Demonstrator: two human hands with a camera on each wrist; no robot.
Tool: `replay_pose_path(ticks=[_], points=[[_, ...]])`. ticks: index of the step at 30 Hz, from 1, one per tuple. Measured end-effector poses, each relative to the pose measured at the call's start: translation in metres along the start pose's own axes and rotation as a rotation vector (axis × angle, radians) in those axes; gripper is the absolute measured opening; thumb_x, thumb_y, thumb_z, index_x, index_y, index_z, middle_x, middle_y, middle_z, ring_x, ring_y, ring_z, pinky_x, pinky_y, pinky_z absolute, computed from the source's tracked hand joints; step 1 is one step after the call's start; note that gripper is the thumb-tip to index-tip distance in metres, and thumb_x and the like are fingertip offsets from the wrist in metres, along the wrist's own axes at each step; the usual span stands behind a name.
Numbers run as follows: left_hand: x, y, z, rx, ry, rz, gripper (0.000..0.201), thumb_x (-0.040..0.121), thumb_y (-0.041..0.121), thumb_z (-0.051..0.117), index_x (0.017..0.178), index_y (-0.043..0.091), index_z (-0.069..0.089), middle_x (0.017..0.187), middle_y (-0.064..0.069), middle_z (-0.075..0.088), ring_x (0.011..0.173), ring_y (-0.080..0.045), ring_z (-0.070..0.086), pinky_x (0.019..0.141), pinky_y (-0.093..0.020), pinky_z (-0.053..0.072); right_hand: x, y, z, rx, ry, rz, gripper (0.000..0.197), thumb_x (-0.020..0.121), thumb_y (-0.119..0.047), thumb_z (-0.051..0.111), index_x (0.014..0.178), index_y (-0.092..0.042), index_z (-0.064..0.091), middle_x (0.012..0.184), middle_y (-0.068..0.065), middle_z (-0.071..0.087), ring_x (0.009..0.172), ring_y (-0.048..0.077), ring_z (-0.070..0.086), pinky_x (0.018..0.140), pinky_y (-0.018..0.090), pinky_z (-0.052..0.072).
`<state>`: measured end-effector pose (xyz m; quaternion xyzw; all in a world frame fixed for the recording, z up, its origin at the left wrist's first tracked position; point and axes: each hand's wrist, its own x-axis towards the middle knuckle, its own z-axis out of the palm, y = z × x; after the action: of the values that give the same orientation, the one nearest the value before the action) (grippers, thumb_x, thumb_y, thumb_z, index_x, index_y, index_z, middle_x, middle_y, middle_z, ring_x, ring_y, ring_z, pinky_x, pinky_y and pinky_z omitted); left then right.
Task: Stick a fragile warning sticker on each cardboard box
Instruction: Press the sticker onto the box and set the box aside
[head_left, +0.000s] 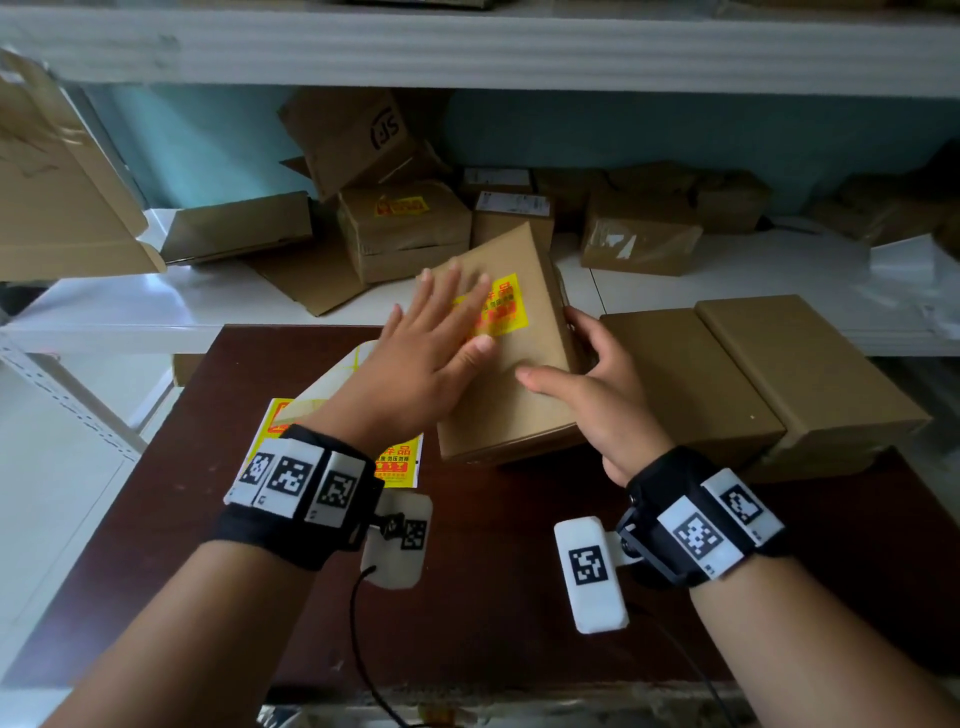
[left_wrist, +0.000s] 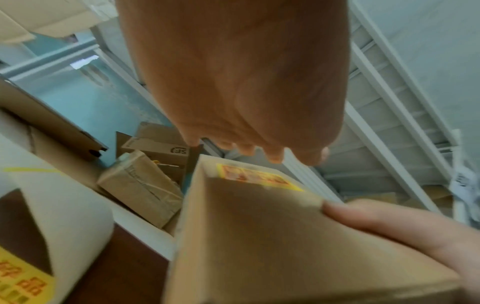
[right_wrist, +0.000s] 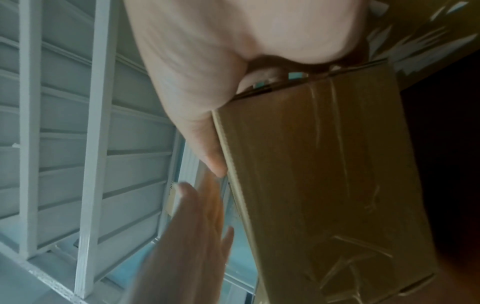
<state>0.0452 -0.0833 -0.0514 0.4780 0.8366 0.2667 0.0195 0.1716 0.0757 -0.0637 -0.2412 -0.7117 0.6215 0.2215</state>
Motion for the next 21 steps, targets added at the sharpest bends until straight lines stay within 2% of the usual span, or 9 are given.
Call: replay_pose_path(ticks=[2,4,7,8,10,13,16,18,21], points=[[0.001,0.013,0.006,0.027,-0.028,0.107,0.067,0.092,0.069,0.012,0.154,0.046,0.002,0.165,0.012,-0.011,0.152,-0.015,-0.017,0.123,-0.047,-0.003,-0.001,-0.001,0.002,-0.023,0.002,-0.024,0.095,0.049,-0.052,0.089,0.137,-0.040,0.053,0.133,-0.011,0.059,0.117,0.008,0.062,0.101,0.038,0.052],[0.001,0.017,0.009,0.104,-0.042,0.144,0.065,0.094,0.068,0.009,0.155,0.047,0.003,0.166,0.011,-0.009,0.152,-0.014,-0.015,0.123,-0.049,-0.002,-0.003,-0.004,0.001,-0.038,0.008,-0.025,0.094,0.049,-0.056,0.089,0.135,-0.042,0.053,0.131,-0.013,0.060,0.117,0.007,0.061,0.100,0.038,0.053],[0.000,0.007,0.007,0.141,-0.082,0.098,0.058,0.095,0.066,0.007,0.152,0.055,-0.001,0.165,0.017,-0.011,0.152,-0.011,-0.014,0.123,-0.050,0.000,-0.004,-0.007,-0.004,0.014,-0.004,-0.009,0.071,0.067,-0.032,0.089,0.129,-0.043,0.054,0.118,-0.023,0.061,0.107,0.004,0.065,0.097,0.038,0.055],[-0.001,0.003,0.005,0.146,-0.097,0.062,0.054,0.097,0.065,0.007,0.150,0.058,-0.001,0.165,0.018,-0.012,0.152,-0.011,-0.014,0.123,-0.051,-0.001,-0.005,-0.007,-0.007,0.036,-0.016,-0.008,0.069,0.072,-0.023,0.087,0.130,-0.043,0.053,0.114,-0.026,0.060,0.104,0.003,0.067,0.096,0.037,0.056],[-0.001,-0.005,0.001,0.160,-0.115,-0.028,0.049,0.100,0.062,0.010,0.148,0.062,-0.002,0.164,0.019,-0.012,0.152,-0.013,-0.013,0.122,-0.053,-0.001,-0.005,-0.008,-0.009,0.054,-0.025,-0.013,0.070,0.075,-0.020,0.085,0.132,-0.043,0.053,0.112,-0.028,0.059,0.103,0.004,0.068,0.094,0.037,0.057],[-0.003,-0.010,-0.005,0.185,-0.122,-0.136,0.050,0.098,0.063,0.009,0.147,0.063,-0.002,0.166,0.014,-0.011,0.153,-0.015,-0.014,0.122,-0.054,-0.002,-0.005,-0.005,-0.006,0.046,-0.023,-0.010,0.073,0.072,-0.027,0.086,0.135,-0.041,0.052,0.125,-0.020,0.058,0.110,0.009,0.066,0.096,0.040,0.056],[-0.004,-0.003,-0.008,0.178,-0.075,-0.183,0.054,0.099,0.064,0.011,0.152,0.055,0.000,0.166,0.008,-0.012,0.152,-0.018,-0.016,0.122,-0.054,-0.002,-0.004,-0.003,-0.001,0.004,-0.019,-0.008,0.078,0.065,-0.043,0.085,0.135,-0.044,0.051,0.132,-0.015,0.058,0.114,0.011,0.063,0.097,0.043,0.055],[-0.002,0.011,-0.008,0.134,-0.029,-0.106,0.059,0.097,0.066,0.012,0.154,0.050,0.001,0.166,0.009,-0.012,0.152,-0.019,-0.017,0.122,-0.053,-0.002,-0.003,-0.003,0.002,-0.033,-0.021,-0.029,0.078,0.062,-0.050,0.083,0.133,-0.046,0.051,0.132,-0.018,0.058,0.116,0.009,0.062,0.100,0.042,0.053],[0.000,0.029,-0.005,0.126,-0.065,0.026,0.061,0.094,0.069,0.009,0.153,0.053,0.003,0.165,0.014,-0.010,0.152,-0.016,-0.016,0.122,-0.050,-0.005,-0.005,-0.006,0.004,-0.043,-0.016,-0.072,0.077,0.064,-0.051,0.083,0.134,-0.043,0.052,0.130,-0.019,0.057,0.116,0.003,0.060,0.101,0.037,0.052]])
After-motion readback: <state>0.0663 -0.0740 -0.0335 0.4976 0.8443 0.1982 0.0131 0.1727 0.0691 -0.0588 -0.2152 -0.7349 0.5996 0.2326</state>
